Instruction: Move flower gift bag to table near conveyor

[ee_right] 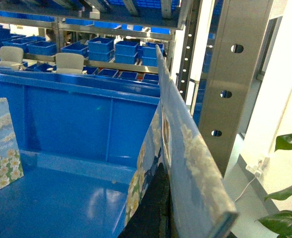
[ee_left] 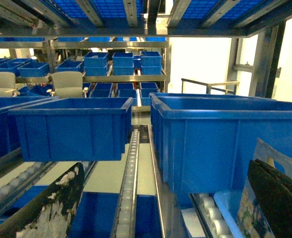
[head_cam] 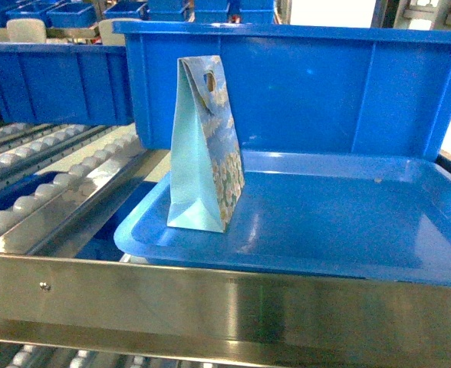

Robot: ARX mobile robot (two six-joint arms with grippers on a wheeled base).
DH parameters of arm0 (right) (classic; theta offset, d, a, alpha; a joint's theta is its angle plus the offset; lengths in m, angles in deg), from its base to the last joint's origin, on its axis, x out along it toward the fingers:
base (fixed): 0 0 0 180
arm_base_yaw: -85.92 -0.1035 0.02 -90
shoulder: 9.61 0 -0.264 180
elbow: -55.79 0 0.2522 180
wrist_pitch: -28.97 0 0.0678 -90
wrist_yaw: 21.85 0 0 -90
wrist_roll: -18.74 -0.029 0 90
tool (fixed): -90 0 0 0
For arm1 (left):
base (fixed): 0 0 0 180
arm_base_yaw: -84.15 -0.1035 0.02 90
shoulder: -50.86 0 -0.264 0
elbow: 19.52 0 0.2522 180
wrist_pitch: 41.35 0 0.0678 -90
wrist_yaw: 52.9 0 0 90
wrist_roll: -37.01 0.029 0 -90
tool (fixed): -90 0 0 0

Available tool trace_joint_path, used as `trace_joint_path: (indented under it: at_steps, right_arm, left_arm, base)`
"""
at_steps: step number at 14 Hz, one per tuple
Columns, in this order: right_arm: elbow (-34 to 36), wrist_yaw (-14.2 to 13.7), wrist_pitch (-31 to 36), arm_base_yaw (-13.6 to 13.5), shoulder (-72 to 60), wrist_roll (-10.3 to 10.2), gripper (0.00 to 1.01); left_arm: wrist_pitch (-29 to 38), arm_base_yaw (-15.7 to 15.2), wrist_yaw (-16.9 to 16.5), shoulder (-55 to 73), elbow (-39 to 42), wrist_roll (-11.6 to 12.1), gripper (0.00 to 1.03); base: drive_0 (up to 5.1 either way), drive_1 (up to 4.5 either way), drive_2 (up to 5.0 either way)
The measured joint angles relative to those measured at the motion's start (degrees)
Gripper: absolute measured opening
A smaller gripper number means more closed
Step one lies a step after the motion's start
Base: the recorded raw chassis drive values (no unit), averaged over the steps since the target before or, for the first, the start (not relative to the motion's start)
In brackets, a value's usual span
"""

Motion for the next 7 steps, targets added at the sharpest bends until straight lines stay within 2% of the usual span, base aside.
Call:
trace_joint_path:
  at_steps: [1,4,7]
  right_arm:
    - [0.00,0.00,-0.02,0.00,0.00,0.00,0.02]
    - [0.00,0.02,-0.02,0.00,0.00,-0.02,0.02]
    - [0.00,0.02,-0.02,0.00,0.00,0.00,0.02]
  left_arm:
    - [1.73,0.37,-0.13,4.04,-2.86,0.00,0.98]
    - [0.59,3.58,-1.46,12.48,-10.69,-0.11,0.98]
    - [-0.50,7.93,-0.09,18.03,-15.74,0.13,0.98]
  base:
    - [0.0,0.00,0.0]
    - [0.0,0.00,0.0]
    - [0.0,0.00,0.0]
